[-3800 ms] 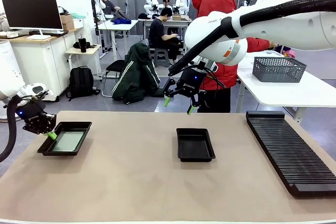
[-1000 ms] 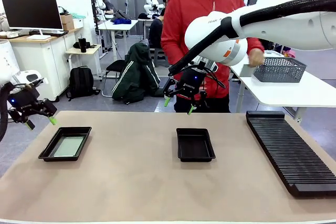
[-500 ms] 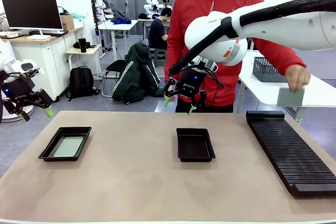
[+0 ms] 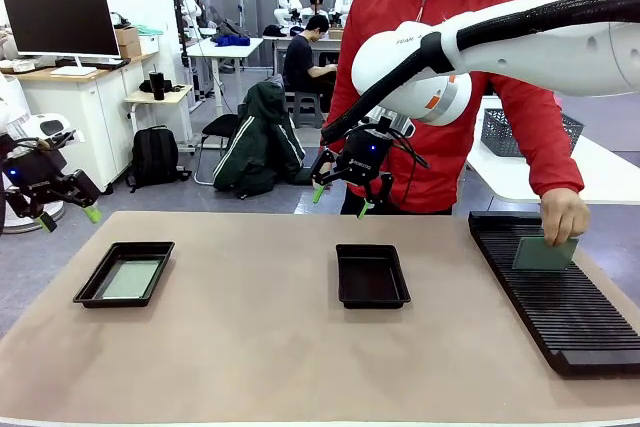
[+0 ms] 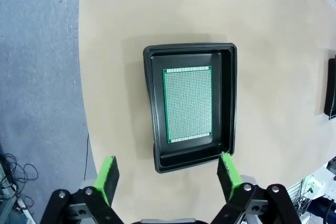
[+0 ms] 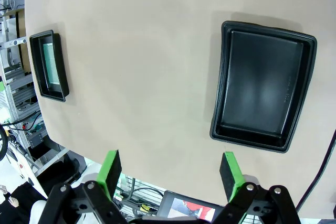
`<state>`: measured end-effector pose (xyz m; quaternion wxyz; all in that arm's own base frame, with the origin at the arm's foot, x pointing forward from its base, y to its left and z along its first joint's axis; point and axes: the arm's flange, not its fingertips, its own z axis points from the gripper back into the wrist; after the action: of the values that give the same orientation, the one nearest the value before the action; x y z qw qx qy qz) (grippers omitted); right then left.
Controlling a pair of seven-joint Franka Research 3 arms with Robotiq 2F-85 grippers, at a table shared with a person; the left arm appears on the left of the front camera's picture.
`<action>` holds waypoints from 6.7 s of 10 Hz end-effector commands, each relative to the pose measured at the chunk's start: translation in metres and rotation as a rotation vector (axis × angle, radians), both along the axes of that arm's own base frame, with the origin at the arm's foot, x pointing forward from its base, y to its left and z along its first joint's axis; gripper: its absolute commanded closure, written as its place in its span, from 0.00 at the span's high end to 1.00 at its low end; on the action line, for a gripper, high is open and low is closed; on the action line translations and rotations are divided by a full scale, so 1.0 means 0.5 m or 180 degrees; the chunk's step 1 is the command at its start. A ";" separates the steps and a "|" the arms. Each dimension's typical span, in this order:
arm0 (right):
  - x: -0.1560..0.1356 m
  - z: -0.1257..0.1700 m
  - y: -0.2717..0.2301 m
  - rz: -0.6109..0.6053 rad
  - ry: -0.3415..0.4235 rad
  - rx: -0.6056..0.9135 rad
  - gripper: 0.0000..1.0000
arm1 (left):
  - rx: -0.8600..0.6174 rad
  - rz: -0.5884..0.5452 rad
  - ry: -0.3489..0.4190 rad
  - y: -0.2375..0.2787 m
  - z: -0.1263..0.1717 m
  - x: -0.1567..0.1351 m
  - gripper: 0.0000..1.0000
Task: Inspect and transfer BCBs to ESD trays.
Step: Pick up the Blank PCB from the PCB Rack and place it in the right ESD tray.
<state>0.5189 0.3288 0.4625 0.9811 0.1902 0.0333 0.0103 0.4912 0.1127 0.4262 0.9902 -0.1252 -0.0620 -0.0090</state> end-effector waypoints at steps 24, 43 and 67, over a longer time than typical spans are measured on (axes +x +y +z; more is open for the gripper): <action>-0.035 0.238 -0.334 0.0469 -0.0462 -0.0504 1.00 | -0.0002 0.0018 -0.0018 0.000 -0.004 0.001 1.00; -0.086 0.295 -0.825 0.4042 -0.1731 -0.0938 1.00 | -0.0002 0.0018 -0.0018 0.000 -0.004 0.001 1.00; -0.006 0.043 -0.869 0.4922 -0.1995 -0.0905 1.00 | -0.0002 0.0018 -0.0018 0.000 -0.004 0.001 1.00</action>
<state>0.5177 -0.0992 0.4951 0.6887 -0.0239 -0.0991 0.7178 0.4914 0.1120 0.4261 0.9901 -0.1257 -0.0620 -0.0097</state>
